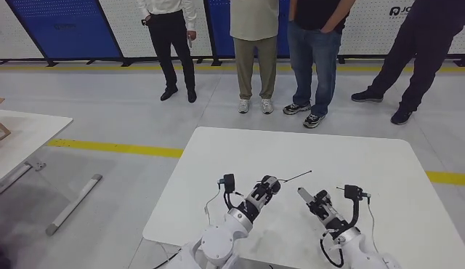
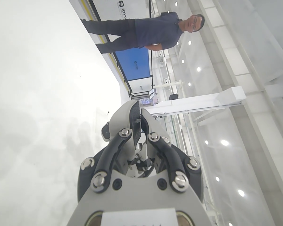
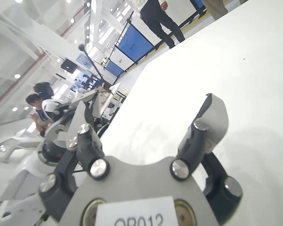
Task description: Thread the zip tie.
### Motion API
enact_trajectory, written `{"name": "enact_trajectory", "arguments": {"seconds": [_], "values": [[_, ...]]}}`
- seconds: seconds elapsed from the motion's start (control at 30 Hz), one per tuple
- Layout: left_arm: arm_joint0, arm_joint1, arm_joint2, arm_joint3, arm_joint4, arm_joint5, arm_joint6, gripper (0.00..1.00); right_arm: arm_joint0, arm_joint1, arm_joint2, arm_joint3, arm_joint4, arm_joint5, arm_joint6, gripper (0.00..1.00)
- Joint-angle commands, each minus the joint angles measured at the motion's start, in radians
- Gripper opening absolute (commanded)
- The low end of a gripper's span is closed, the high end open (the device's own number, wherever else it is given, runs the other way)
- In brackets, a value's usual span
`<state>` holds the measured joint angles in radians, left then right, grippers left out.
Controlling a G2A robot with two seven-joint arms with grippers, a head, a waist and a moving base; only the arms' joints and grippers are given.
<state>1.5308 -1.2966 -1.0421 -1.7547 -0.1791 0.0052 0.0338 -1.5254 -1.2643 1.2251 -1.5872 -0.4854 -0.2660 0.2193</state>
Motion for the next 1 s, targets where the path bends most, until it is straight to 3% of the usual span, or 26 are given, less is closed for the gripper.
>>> {"name": "enact_trajectory", "arguments": {"seconds": [0.0, 0.13, 0.4, 0.6, 0.97], "values": [[0.007, 0.003, -0.009, -0.009, -0.005, 0.005, -0.019, 0.00, 0.005, 0.001, -0.009, 0.007, -0.056, 0.001, 0.000, 1.00], [0.015, 0.005, -0.014, -0.025, -0.022, 0.014, -0.047, 0.00, 0.015, 0.000, -0.029, 0.012, -0.135, 0.043, -0.009, 1.00], [0.016, 0.005, -0.014, -0.026, -0.026, 0.015, -0.049, 0.00, 0.016, 0.001, -0.030, 0.012, -0.147, 0.046, -0.010, 1.00], [0.007, 0.002, -0.003, -0.022, -0.058, 0.021, -0.068, 0.00, 0.034, 0.000, -0.083, 0.022, -0.343, 0.065, -0.058, 1.00], [0.004, 0.001, 0.001, -0.017, -0.063, 0.018, -0.065, 0.00, 0.031, -0.002, -0.093, 0.034, -0.355, 0.039, -0.112, 1.00]]}}
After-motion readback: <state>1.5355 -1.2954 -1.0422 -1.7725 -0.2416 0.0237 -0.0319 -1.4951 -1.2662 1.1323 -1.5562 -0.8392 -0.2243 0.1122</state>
